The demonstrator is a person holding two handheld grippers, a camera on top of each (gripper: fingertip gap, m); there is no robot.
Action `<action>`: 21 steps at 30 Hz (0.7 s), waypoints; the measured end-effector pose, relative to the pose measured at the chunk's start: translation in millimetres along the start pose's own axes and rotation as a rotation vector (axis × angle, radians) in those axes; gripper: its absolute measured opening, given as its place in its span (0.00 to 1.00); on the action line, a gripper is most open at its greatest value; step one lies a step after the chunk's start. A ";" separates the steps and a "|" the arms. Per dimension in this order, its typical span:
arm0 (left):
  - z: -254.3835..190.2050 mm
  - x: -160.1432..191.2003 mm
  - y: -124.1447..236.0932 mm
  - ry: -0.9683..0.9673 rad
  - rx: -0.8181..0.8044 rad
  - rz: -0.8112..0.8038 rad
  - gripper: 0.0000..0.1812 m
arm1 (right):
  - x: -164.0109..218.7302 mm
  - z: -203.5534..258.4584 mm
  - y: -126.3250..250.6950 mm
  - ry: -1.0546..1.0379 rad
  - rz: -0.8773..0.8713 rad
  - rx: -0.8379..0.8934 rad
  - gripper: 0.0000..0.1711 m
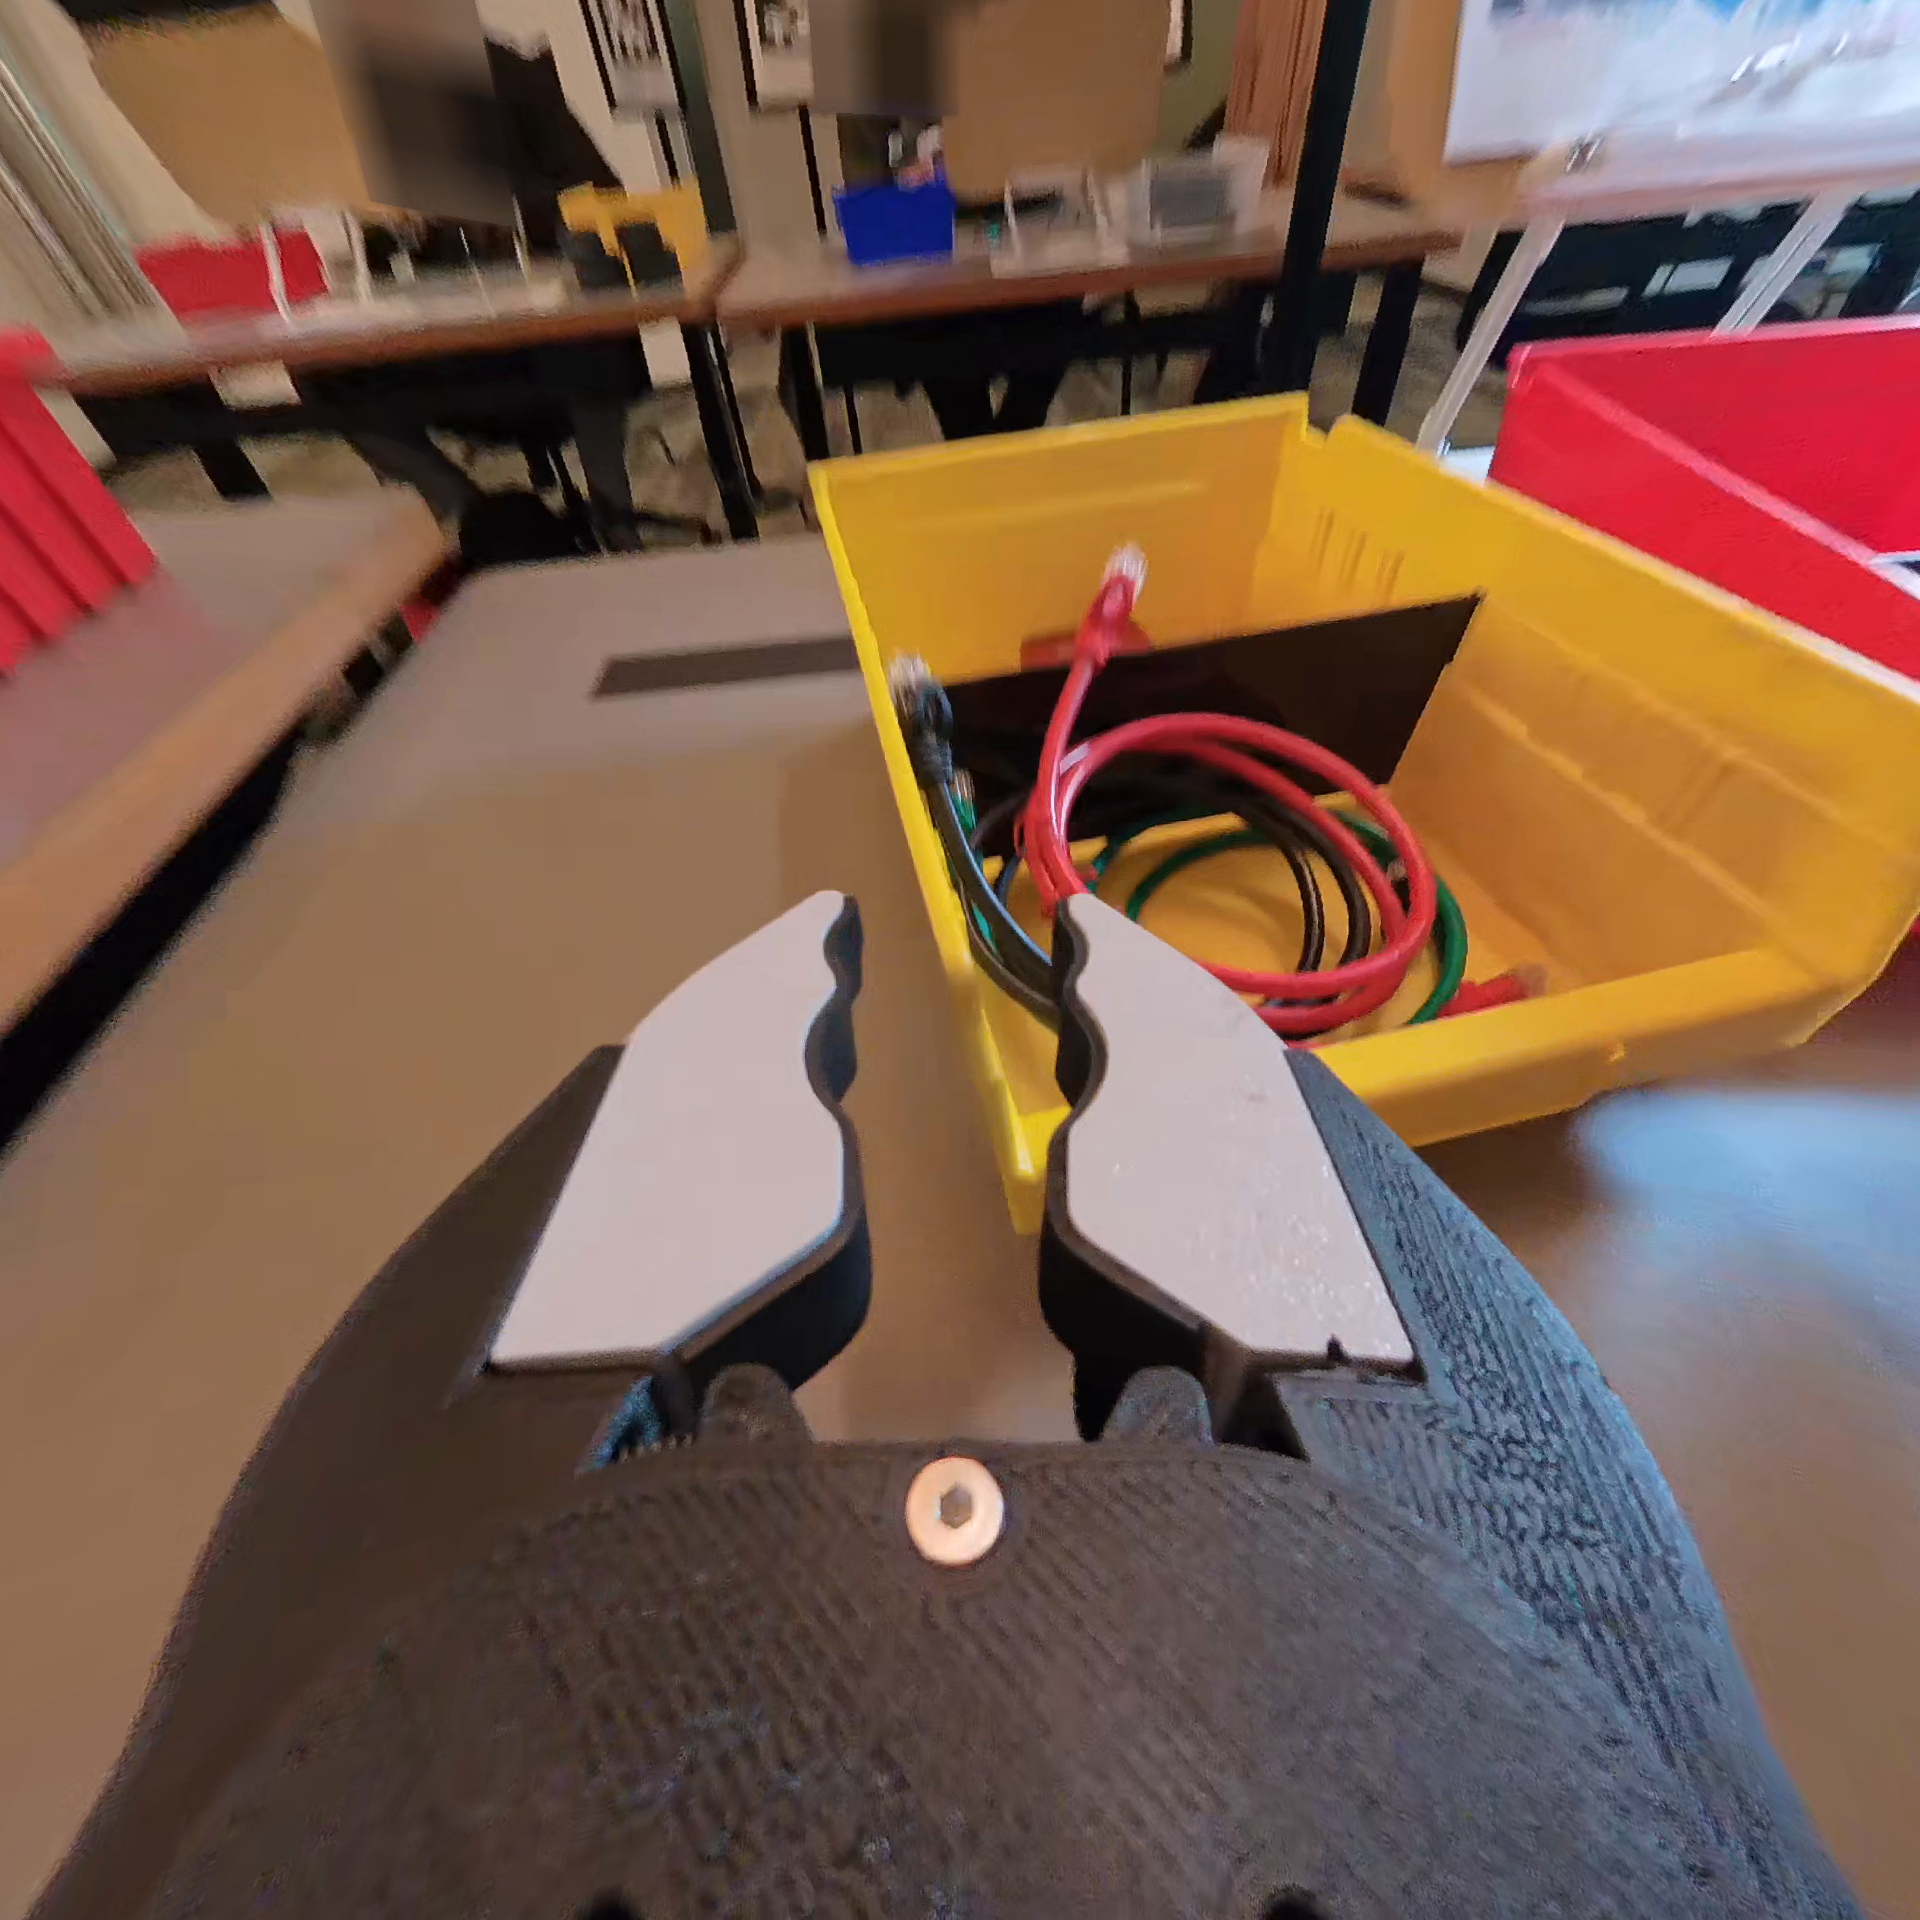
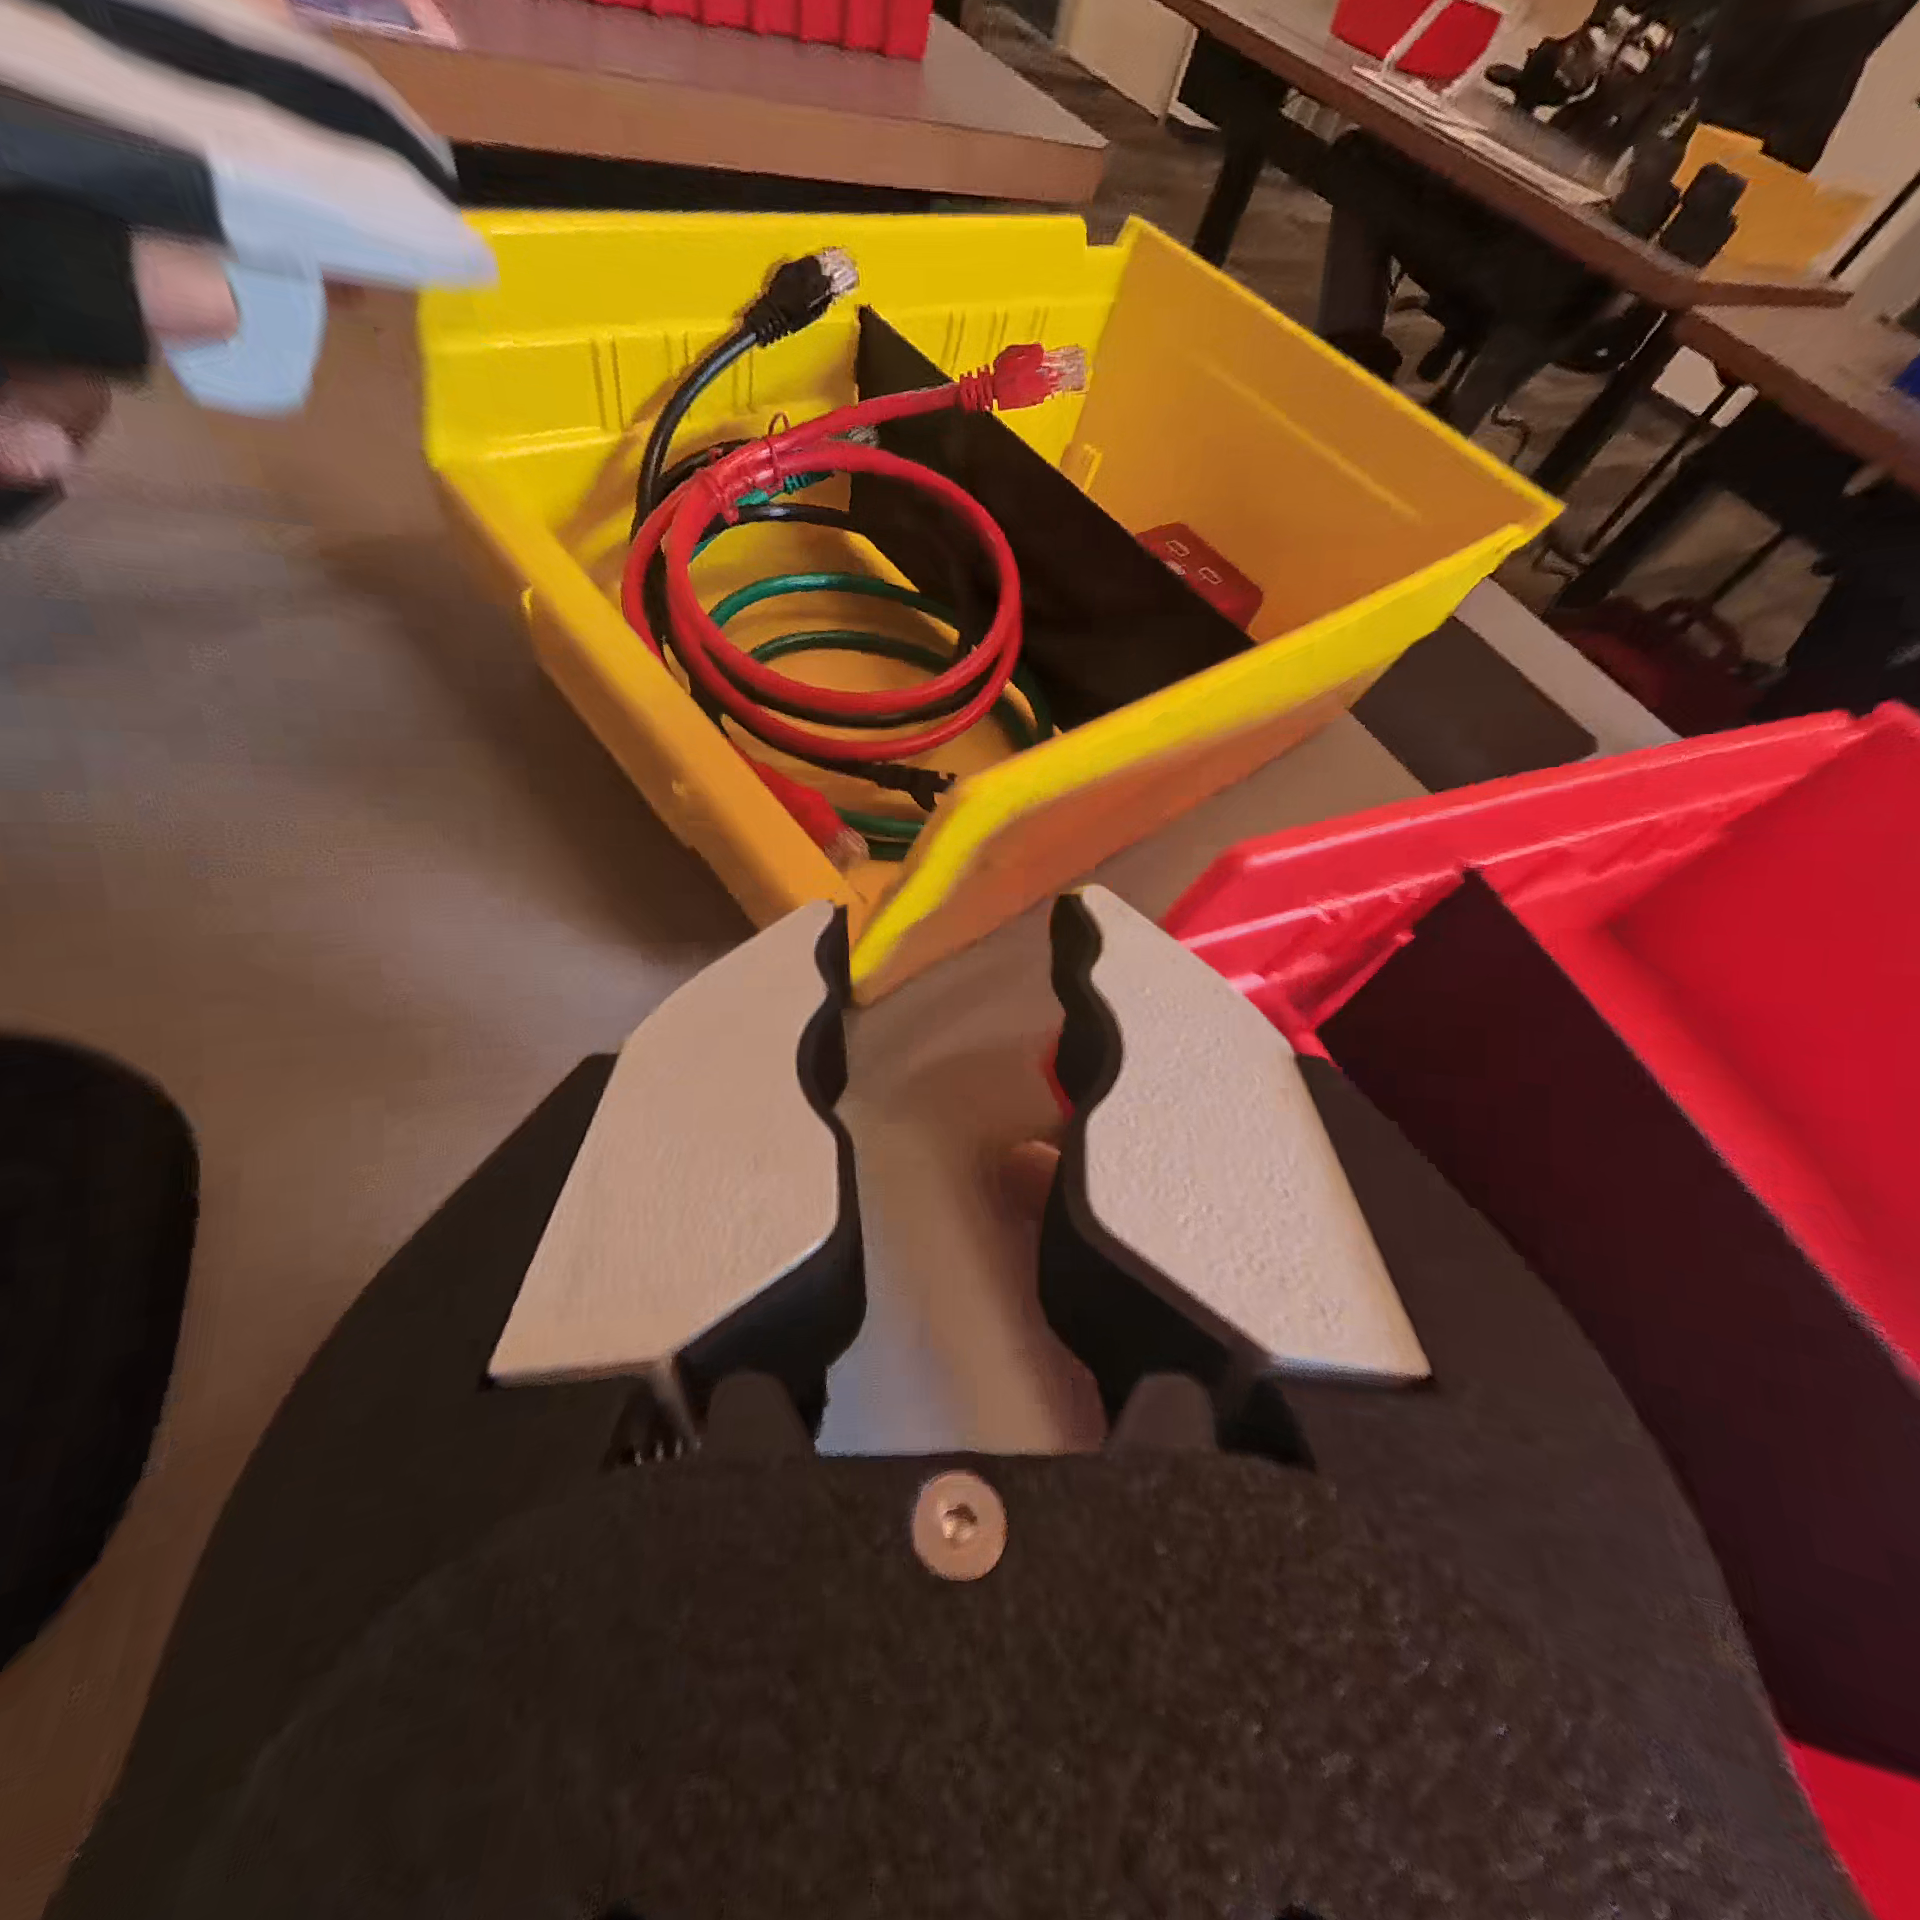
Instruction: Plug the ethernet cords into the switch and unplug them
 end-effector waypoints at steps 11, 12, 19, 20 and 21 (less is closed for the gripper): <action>-57.7 -21.0 28.6 -0.322 0.330 0.091 0.05 | 75.5 -57.5 44.3 0.372 0.537 -0.039 0.33; -65.3 -18.9 26.8 -0.333 0.368 0.096 0.00 | 79.1 -58.3 42.0 0.384 0.562 -0.051 0.33; -87.0 3.0 -6.5 -0.544 0.381 0.210 0.02 | 97.8 -66.0 31.0 0.382 0.656 -0.113 0.19; -88.1 6.0 -10.9 -0.557 0.377 0.233 0.06 | 98.2 -67.1 32.1 0.376 0.642 -0.116 0.19; -89.3 8.4 -14.6 -0.567 0.376 0.249 0.08 | 98.7 -68.2 34.5 0.380 0.633 -0.117 0.19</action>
Point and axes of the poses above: each gripper's, where its closed fingertips meet, y back along the fingers, x out of its underside, z = x × y across the jaws, the point moved 3 cm from there along y, back along the fingers, and after that the axes turned 2 degrees about y, right-handed, at the moved point
